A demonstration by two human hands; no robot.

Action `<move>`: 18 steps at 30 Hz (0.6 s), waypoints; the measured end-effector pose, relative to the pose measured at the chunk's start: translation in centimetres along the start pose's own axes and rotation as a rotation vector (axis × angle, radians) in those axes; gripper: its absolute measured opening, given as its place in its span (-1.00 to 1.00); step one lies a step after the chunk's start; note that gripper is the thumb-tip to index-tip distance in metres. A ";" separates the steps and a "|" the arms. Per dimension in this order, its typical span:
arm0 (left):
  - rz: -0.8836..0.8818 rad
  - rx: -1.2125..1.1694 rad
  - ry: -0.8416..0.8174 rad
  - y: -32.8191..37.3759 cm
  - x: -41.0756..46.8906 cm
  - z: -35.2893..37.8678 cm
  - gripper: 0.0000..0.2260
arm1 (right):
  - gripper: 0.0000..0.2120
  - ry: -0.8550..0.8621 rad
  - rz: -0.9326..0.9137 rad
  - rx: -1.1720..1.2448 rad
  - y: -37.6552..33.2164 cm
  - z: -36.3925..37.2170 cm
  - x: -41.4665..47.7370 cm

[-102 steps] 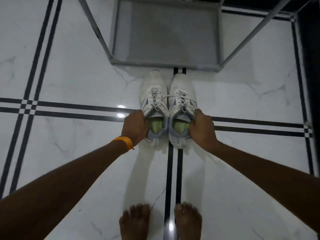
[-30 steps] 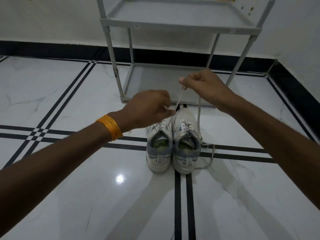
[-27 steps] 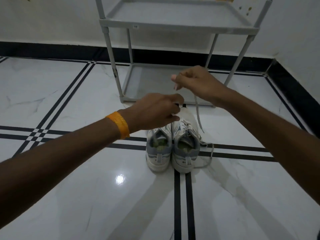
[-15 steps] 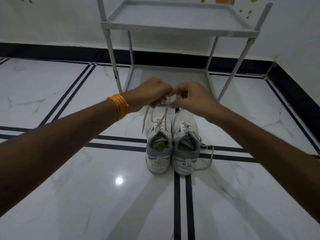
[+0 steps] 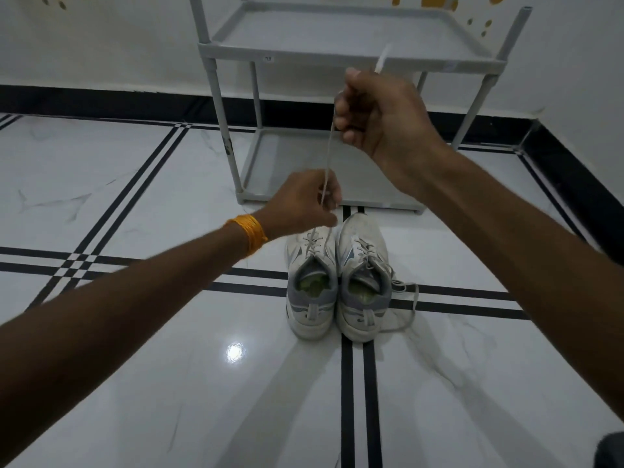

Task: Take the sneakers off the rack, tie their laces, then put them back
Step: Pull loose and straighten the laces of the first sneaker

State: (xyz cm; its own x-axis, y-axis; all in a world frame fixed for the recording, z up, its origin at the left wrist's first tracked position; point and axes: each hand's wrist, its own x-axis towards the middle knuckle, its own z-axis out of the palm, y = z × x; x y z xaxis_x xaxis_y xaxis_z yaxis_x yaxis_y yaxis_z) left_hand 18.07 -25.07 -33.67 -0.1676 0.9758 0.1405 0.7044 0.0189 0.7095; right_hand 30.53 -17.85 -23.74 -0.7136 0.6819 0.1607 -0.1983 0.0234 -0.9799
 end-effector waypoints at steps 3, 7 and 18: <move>0.214 0.282 0.234 0.0 0.2 1.1 -0.80 | -0.77 0.072 -0.004 0.074 0.8 -0.1 0.8; 0.344 0.472 0.383 0.5 -0.1 0.5 -0.76 | -0.81 0.205 0.138 0.320 3.5 -1.9 1.8; -0.128 -0.160 0.164 -0.5 -0.3 -0.4 -0.81 | -0.83 0.432 0.355 -0.294 11.0 -2.3 -1.3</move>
State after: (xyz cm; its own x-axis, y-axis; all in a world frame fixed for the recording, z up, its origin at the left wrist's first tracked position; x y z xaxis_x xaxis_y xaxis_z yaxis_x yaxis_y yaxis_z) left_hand 17.49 -25.42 -33.77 -0.3673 0.9190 0.1430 0.5546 0.0930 0.8269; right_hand 30.85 -16.76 -34.97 -0.3537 0.9175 -0.1822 0.2377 -0.1002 -0.9662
